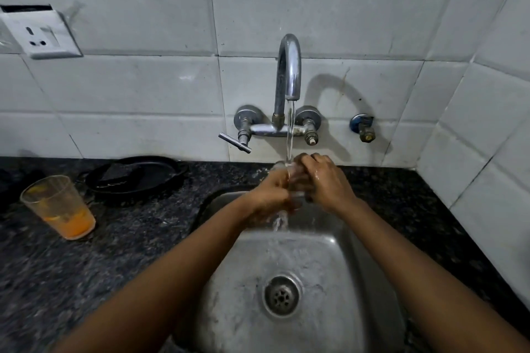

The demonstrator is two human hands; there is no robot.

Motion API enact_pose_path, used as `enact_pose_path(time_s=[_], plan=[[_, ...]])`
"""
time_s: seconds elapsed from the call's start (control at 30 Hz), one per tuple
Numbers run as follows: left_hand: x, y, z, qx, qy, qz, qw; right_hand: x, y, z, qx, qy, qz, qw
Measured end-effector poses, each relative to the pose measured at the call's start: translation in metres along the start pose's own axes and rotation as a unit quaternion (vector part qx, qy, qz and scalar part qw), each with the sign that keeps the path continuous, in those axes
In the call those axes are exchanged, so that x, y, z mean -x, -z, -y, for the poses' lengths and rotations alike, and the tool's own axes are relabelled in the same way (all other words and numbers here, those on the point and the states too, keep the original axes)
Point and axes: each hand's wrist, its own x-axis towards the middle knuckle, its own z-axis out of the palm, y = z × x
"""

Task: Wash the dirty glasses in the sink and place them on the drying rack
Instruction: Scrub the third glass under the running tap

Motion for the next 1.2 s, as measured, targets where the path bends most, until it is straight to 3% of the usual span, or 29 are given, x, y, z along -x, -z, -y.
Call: enact_pose_path(time_s=[0.03, 0.07, 0.1, 0.13, 0.17, 0.2, 0.23, 0.27, 0.3, 0.37, 0.4, 0.43, 0.5, 0.57, 0.63, 0.7, 0.77, 0.83, 0.87, 0.93, 1.0, 1.03, 1.1, 1.2], plan=[[-0.001, 0.000, -0.002, -0.140, -0.001, 0.023, 0.990, 0.000, -0.002, 0.001, -0.029, 0.012, 0.008, 0.999], [-0.005, 0.005, -0.002, -0.339, -0.007, 0.044, 0.940, 0.000, -0.002, 0.003, -0.036, 0.033, 0.015, 0.999], [-0.009, 0.011, 0.001, -0.559, -0.027, 0.063, 0.827, 0.001, -0.004, 0.003, -0.027, 0.053, 0.026, 0.998], [-0.012, 0.016, 0.002, -0.730, -0.041, 0.077, 0.678, 0.001, -0.006, 0.002, -0.015, 0.068, 0.028, 0.997], [-0.013, 0.019, 0.002, -0.829, -0.045, 0.087, 0.551, 0.002, -0.006, 0.001, -0.014, 0.073, 0.022, 0.997], [-0.012, 0.018, 0.003, -0.869, -0.037, 0.086, 0.487, 0.002, -0.006, 0.001, -0.023, 0.069, 0.009, 0.997], [-0.013, 0.016, 0.004, -0.873, -0.032, 0.078, 0.479, 0.002, -0.004, 0.001, -0.036, 0.062, -0.006, 0.997], [-0.015, 0.015, 0.003, -0.850, -0.042, 0.072, 0.520, 0.002, -0.004, 0.000, -0.039, 0.053, -0.014, 0.998], [-0.016, 0.013, 0.000, -0.781, -0.040, 0.066, 0.619, 0.003, -0.002, 0.000, -0.028, 0.042, -0.012, 0.999], [-0.013, 0.013, -0.010, -0.502, -0.029, 0.069, 0.862, 0.005, 0.001, -0.001, -0.009, 0.003, 0.001, 1.000], [-0.010, 0.014, -0.017, -0.346, -0.029, 0.048, 0.937, 0.007, 0.002, -0.001, -0.026, -0.024, 0.008, 0.999], [-0.007, 0.015, -0.022, -0.220, -0.035, 0.003, 0.975, 0.008, 0.004, 0.000, -0.055, -0.055, 0.020, 0.997], [-0.005, 0.013, -0.022, -0.099, -0.061, -0.095, 0.989, 0.013, 0.007, 0.005, -0.082, -0.116, 0.036, 0.989], [-0.010, 0.007, -0.016, -0.100, -0.086, -0.179, 0.975, 0.018, 0.008, 0.018, -0.038, -0.145, 0.028, 0.988], [-0.022, -0.001, -0.006, -0.097, -0.109, -0.274, 0.951, 0.024, 0.002, 0.036, 0.062, -0.119, -0.003, 0.991], [-0.030, -0.006, -0.004, -0.024, -0.109, -0.357, 0.927, 0.029, -0.006, 0.049, 0.116, -0.070, -0.025, 0.991], [-0.032, -0.004, -0.004, -0.005, -0.112, -0.389, 0.914, 0.029, -0.008, 0.049, 0.043, -0.068, -0.009, 0.997], [-0.029, -0.001, -0.006, -0.005, -0.124, -0.384, 0.915, 0.025, -0.006, 0.035, -0.148, -0.079, 0.039, 0.985], [-0.026, 0.000, -0.006, 0.006, -0.124, -0.382, 0.916, 0.025, -0.003, 0.028, -0.279, -0.089, 0.082, 0.953], [-0.023, 0.004, -0.003, 0.063, -0.116, -0.361, 0.923, 0.030, 0.001, 0.018, -0.539, -0.130, 0.184, 0.812], [-0.019, 0.005, -0.002, 0.118, -0.109, -0.336, 0.928, 0.037, 0.000, 0.015, -0.674, -0.162, 0.248, 0.677], [-0.018, 0.005, -0.004, 0.133, -0.104, -0.334, 0.928, 0.039, -0.001, 0.013, -0.689, -0.162, 0.258, 0.657], [-0.019, 0.005, -0.006, 0.151, -0.090, -0.358, 0.917, 0.035, 0.001, 0.013, -0.673, -0.157, 0.257, 0.676], [-0.020, 0.007, -0.004, 0.169, -0.048, -0.383, 0.907, 0.018, 0.011, 0.012, -0.572, -0.178, 0.216, 0.771]])
